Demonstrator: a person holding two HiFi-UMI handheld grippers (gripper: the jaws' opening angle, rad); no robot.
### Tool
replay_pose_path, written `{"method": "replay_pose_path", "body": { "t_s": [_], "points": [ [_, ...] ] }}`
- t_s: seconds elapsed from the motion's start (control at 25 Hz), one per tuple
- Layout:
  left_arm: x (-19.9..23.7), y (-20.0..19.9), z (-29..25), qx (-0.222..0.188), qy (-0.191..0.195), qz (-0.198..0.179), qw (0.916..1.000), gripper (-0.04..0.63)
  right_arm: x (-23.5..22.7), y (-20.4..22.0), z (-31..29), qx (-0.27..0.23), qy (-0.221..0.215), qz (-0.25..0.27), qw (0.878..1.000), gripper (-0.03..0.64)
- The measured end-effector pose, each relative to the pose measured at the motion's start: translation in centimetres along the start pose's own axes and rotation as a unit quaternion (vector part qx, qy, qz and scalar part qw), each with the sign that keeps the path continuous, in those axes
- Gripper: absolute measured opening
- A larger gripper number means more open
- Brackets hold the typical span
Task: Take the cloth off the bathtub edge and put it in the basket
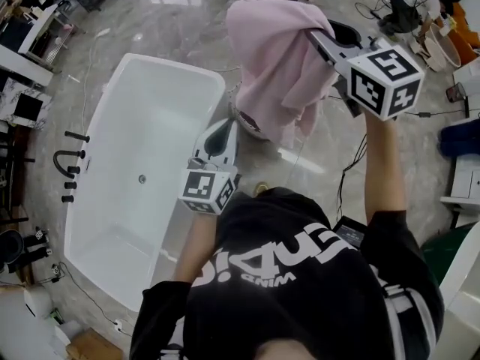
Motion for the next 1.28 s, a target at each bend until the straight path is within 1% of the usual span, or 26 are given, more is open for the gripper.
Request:
{"method": "replay_pose_path", "body": {
  "t_s": [0.2,0.4,0.56,0.84,1.04,1.16,1.28],
  "points": [
    [-0.8,-0.3,-3.9,0.017,0.021,-0.006,0.9996,0.013,-3.7,1.6,0.1,-0.006,0.023,-0.023,0.999,0.063],
    [1.2,-1.3,-7.2,0.03,0.038,-0.004,0.9988,0.013,-5.9,2.1,-2.3,-0.009,0.038,-0.035,0.999,0.063],
    [3.0,-1.9,-11.4,0.043,0.062,-0.004,0.9971,0.013,-8.2,2.7,-5.0,-0.01,0.054,-0.042,0.998,0.063],
    [7.0,-4.3,-18.0,0.069,0.104,-0.013,0.9921,0.013,-11.1,4.7,-9.3,0.016,0.072,-0.054,0.996,0.063],
    [8.9,-5.7,-21.4,0.09,0.13,-0.019,0.9872,0.013,-12.4,6.5,-10.6,0.041,0.091,-0.06,0.993,0.063],
    [9.6,-6.5,-23.0,0.094,0.135,-0.019,0.9861,0.012,-13.1,7.3,-11.1,0.047,0.097,-0.065,0.992,0.063],
    [9.7,-6.5,-24.3,0.099,0.132,-0.015,0.9862,0.013,-13.5,8.4,-11.3,0.045,0.092,-0.074,0.992,0.063]
  ]
}}
Point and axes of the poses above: the fingertips, and each gripper's own axes: z backward along the fingers, x to its left, y out of its underside, the point moved 4 cm from there along z, backward along the fingers, and after that the axes turned 15 degrees about z, right-handed, at the moved point
